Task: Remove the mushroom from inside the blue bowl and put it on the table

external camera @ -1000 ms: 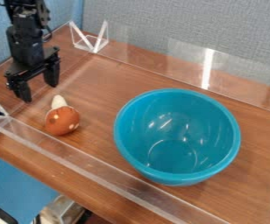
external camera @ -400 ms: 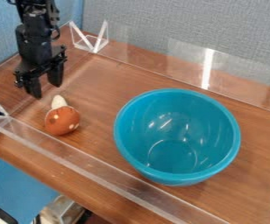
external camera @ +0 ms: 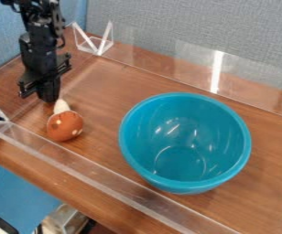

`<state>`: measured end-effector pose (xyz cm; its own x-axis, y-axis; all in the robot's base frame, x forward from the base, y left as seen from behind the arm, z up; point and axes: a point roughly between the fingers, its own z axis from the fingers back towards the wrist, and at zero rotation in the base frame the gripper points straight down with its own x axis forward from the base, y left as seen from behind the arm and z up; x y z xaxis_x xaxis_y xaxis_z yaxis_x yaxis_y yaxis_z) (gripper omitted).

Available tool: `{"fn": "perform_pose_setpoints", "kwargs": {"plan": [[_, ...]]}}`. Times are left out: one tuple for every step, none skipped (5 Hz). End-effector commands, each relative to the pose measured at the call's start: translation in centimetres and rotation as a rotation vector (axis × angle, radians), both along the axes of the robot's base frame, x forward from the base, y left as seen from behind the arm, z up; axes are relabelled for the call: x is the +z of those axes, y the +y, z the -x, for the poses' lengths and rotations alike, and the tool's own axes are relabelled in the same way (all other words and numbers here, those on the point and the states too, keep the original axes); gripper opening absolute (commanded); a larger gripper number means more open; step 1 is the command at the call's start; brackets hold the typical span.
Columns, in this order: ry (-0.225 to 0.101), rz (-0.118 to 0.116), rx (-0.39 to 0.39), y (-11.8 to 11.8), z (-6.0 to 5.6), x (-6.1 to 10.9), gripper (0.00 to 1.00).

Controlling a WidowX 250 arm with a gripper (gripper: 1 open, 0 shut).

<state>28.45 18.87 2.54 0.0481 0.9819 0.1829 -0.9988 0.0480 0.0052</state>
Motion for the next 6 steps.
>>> {"fn": "perform_pose_setpoints", "kwargs": {"plan": [[-0.025,-0.024,-0.033,-0.1,-0.8,1.4,0.0],[-0.021,-0.03,-0.053,0.0,-1.0,1.7,0.0],[-0.017,-0.036,-0.073,0.0,-1.3,2.1,0.0],[-0.011,-0.042,-0.169,0.2,-0.5,2.6,1.0],[-0.006,-0.046,-0.263,0.6,0.2,3.0,1.0],[-0.006,-0.041,-0.274,-0.1,0.2,4.3,1.0]]}}
